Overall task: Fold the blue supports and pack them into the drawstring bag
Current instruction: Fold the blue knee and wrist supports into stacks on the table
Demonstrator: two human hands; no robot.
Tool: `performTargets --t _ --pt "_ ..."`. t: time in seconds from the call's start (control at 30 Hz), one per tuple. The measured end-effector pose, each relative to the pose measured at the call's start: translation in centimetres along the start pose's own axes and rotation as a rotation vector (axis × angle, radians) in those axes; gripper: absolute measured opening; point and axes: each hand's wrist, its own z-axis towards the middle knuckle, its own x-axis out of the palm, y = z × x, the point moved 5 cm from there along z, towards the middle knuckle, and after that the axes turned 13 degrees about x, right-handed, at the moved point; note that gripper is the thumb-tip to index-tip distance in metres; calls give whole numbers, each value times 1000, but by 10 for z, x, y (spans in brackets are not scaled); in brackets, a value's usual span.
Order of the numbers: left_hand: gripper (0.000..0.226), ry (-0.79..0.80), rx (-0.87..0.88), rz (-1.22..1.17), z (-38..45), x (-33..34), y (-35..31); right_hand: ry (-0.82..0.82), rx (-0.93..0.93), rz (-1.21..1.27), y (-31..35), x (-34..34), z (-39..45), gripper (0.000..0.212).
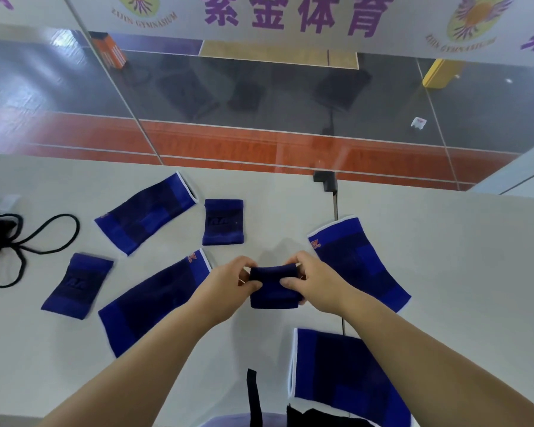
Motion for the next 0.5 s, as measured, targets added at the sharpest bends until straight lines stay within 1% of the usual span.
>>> performTargets --t 0.1,0.17,0.23,0.3,0.37,0.4,0.43,0.47,0.5 --pt "27 50 13 78 6 -3 8 -49 110 -36 -9 3 18 17" --pt "27 79 31 133 9 -6 13 -155 142 -137 -14 2 26 22" --pt "28 105 50 183 13 -11 17 -289 113 -294 -15 0 29 27" --pt "28 116 69 229 17 -16 19 -424 19 -443 -9 1 26 27" --pt "28 121 96 262 21 -21 19 -542 -136 -546 1 4 20 23" --pt "28 123 112 275 23 -23 20 -575 -219 -562 5 6 16 21" --pt "28 122 127 285 24 -26 20 -586 -299 -554 7 8 14 21" --pt "27 117 138 292 25 -28 21 -558 -357 -553 8 11 11 22" --pt "26 113 143 299 26 -30 23 -489 -378 -566 6 15 11 24"
